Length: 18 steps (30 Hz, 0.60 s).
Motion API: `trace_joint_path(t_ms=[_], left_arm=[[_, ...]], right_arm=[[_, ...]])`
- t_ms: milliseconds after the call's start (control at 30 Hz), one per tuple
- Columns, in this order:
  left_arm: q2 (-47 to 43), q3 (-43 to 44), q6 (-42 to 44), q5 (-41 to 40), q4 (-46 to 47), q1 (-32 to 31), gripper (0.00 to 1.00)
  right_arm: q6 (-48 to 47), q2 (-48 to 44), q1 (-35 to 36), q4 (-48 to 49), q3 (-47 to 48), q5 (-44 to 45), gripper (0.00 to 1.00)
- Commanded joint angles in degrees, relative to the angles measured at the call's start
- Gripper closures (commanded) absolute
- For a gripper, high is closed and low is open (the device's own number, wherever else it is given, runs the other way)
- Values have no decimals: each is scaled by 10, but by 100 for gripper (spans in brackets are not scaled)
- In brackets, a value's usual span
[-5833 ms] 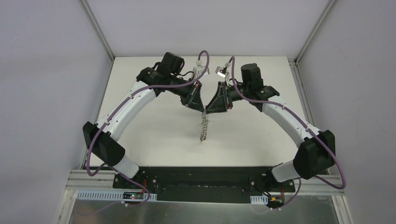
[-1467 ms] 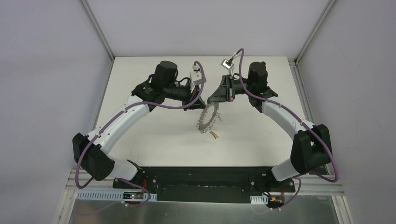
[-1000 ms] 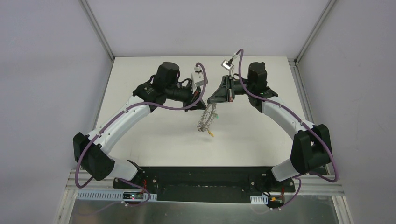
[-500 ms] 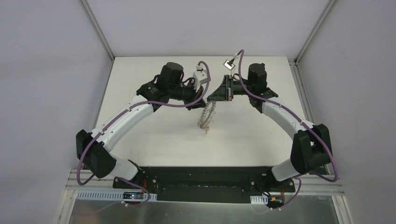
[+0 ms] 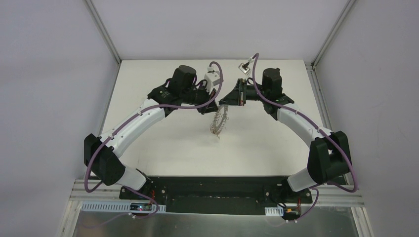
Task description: Put the keys on the keyring
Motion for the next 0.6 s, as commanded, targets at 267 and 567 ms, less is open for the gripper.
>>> trace_joint_path(t_ms=[267,567], left_arm=[[8,35,-36,25,58,-15,100],[5,37,-43,36,55,-13,91]], right_arm=[[21,-2,-3,14,-1,57,100],[24,-2,-8,37,-7,39,100]])
